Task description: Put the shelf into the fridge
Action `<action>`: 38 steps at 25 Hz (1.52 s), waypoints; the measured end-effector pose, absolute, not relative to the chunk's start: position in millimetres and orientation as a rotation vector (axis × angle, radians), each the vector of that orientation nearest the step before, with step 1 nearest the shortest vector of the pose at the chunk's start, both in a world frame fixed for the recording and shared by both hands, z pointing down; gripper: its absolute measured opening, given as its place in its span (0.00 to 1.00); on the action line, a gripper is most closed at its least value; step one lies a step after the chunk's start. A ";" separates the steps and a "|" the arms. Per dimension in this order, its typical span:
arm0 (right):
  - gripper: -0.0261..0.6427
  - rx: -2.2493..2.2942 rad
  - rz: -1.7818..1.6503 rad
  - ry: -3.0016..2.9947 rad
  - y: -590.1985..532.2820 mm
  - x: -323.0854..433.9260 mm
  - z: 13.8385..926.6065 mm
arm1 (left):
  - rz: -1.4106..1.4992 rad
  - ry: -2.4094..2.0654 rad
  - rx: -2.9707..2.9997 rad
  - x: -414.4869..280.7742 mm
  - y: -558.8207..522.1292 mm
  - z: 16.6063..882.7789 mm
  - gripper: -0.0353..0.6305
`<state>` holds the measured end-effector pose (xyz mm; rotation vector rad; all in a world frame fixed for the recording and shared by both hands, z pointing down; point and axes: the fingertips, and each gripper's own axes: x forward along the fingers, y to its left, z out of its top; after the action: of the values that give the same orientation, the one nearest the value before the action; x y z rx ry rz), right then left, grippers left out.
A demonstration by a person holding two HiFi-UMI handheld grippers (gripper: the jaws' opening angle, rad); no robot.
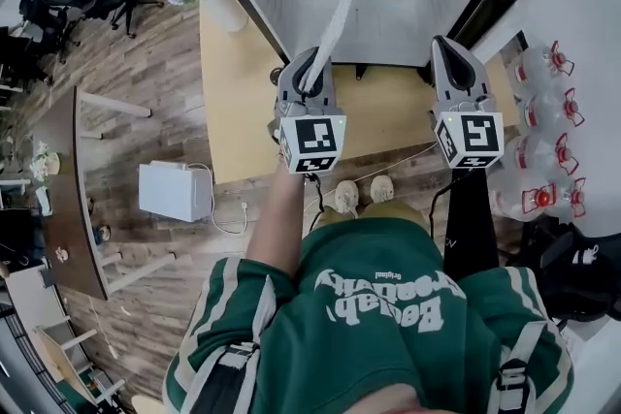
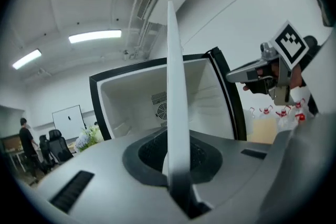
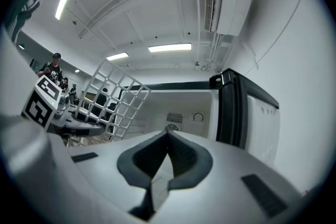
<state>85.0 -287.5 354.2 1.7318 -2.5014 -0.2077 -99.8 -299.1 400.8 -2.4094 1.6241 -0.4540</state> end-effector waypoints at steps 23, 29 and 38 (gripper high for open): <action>0.04 1.780 -0.207 -2.492 -282.2 113.5 346.1 | -0.822 1.386 -1.858 -75.1 -304.6 365.8 0.09; 0.04 1.802 -0.230 -2.496 -276.9 119.6 333.7 | -0.849 1.305 -1.741 -60.9 -298.4 346.3 0.09; 0.04 1.844 -0.253 -2.496 -268.2 138.7 320.1 | -0.936 1.199 -1.568 -43.9 -303.6 336.0 0.09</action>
<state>138.7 -268.2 320.1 1.8436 -2.4958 -0.2529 -43.9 -303.6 336.0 -1.5678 1.1994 -0.9358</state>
